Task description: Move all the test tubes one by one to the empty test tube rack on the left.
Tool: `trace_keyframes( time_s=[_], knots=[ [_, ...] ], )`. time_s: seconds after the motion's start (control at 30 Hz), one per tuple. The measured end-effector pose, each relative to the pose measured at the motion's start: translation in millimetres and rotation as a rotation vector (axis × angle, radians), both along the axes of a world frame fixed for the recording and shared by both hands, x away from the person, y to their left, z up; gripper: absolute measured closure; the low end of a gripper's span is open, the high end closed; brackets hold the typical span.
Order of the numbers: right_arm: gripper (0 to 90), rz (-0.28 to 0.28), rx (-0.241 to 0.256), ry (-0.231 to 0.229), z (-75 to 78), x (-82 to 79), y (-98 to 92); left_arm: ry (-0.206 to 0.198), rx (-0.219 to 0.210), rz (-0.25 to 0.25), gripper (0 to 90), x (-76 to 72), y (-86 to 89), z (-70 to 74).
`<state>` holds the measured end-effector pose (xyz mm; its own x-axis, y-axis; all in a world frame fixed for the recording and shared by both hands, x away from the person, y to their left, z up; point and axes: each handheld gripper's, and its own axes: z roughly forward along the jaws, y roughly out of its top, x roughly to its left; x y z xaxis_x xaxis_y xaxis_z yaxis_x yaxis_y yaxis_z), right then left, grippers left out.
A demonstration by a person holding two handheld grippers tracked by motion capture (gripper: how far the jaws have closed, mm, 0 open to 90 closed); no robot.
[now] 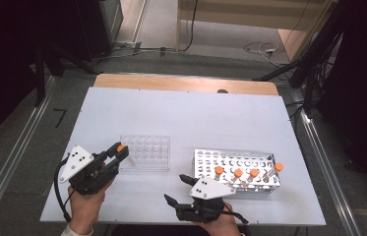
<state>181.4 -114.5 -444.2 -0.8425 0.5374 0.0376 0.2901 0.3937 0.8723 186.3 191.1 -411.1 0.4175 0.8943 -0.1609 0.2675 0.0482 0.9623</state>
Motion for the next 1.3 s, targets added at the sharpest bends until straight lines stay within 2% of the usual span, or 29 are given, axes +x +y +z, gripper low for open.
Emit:
trace_keyframes(
  time_s=[0.1,0.27,0.4,0.5,0.77,0.93,1.1,1.2,1.3],
  knots=[
    [28.8,-0.001,-0.002,0.0,-0.6,-1.3,-3.9,-0.018,-0.006,0.037,69.7,2.9,10.0,6.3],
    [28.8,-0.015,0.003,0.009,-1.5,-3.1,-11.1,-0.031,-0.018,0.069,69.7,6.9,20.1,10.8],
    [28.7,-0.025,0.012,0.02,-2.9,-1.8,-16.4,-0.045,-0.007,0.101,69.7,10.1,25.0,13.6],
    [28.1,-0.029,0.017,0.019,-2.5,-2.5,-18.9,-0.051,0.012,0.114,69.7,12.3,24.1,13.3],
    [26.5,-0.033,0.024,0.019,-2.6,-2.6,-22.1,-0.035,0.049,0.121,69.6,20.9,18.2,4.9],
    [26.8,-0.034,0.025,0.011,-2.8,-2.7,-23.9,-0.03,0.062,0.117,69.6,23.5,15.4,1.8],
    [26.8,-0.039,0.024,0.01,-2.8,-2.8,-24.4,-0.028,0.108,0.119,69.6,24.9,8.5,-2.8],
    [26.8,-0.042,0.02,0.012,-3.1,-2.9,-24.5,-0.017,0.159,0.116,69.6,25.6,3.4,-7.1],
    [26.8,-0.044,0.019,0.01,-3.2,-3.0,-24.7,-0.007,0.185,0.116,69.5,27.0,-1.0,-12.9]
  ],
)
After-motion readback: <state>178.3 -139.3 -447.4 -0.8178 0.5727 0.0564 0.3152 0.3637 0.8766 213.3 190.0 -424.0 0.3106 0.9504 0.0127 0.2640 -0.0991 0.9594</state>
